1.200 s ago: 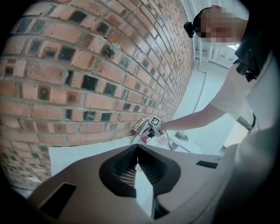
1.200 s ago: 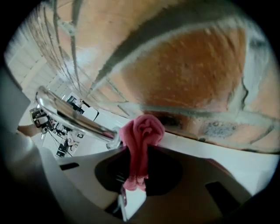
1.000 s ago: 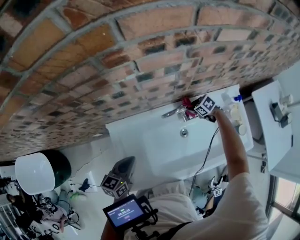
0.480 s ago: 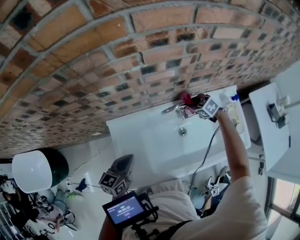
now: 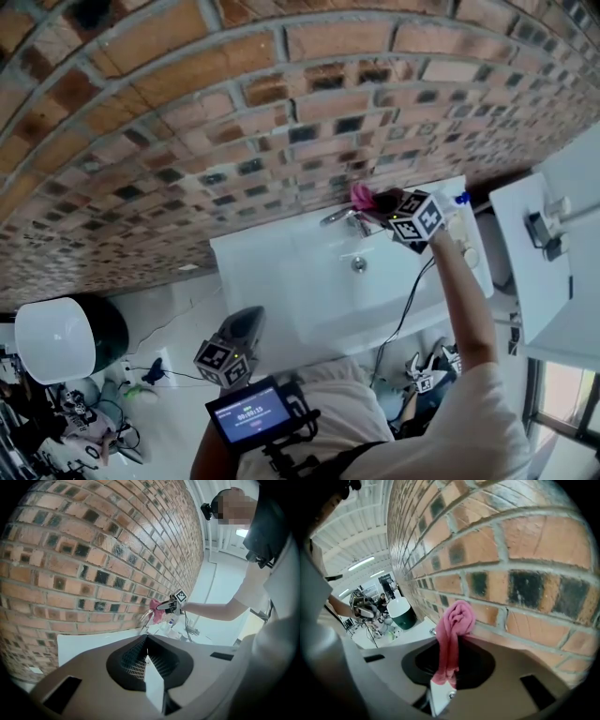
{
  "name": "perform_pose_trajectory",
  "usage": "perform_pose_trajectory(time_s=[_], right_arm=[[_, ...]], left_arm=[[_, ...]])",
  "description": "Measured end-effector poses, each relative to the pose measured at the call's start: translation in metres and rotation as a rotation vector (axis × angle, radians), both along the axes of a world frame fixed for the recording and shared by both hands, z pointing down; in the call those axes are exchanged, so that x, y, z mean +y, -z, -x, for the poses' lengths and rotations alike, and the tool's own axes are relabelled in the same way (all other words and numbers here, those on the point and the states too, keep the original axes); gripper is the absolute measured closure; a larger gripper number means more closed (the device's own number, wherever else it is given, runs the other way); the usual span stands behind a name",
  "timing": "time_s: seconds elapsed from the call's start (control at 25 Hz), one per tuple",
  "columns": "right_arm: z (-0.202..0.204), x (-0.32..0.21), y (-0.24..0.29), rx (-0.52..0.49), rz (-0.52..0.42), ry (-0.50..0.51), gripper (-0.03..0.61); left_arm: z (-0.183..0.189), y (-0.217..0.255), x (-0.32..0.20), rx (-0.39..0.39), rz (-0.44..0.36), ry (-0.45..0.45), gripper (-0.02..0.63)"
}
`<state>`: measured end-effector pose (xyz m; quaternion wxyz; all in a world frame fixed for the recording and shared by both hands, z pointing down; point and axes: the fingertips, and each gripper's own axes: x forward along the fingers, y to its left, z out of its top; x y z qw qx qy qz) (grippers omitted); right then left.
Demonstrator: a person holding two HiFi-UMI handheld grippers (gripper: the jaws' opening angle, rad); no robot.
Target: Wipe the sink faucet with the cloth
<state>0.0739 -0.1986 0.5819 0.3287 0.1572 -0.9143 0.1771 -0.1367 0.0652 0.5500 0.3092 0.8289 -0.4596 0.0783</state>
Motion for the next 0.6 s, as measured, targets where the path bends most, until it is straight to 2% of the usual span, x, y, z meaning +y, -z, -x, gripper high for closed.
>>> perform_pose_trajectory(time_s=[0.24, 0.6], right_arm=[[0.041, 0.019, 0.012, 0.055, -0.017, -0.009, 0.511], [0.091, 0.032, 0.002, 0.215, -0.204, -0.087, 0.511]], left_arm=[[-0.002, 0.001, 0.005, 0.004, -0.006, -0.011, 0.627], [-0.007, -0.004, 0.015, 0.013, 0.011, -0.018, 0.629]])
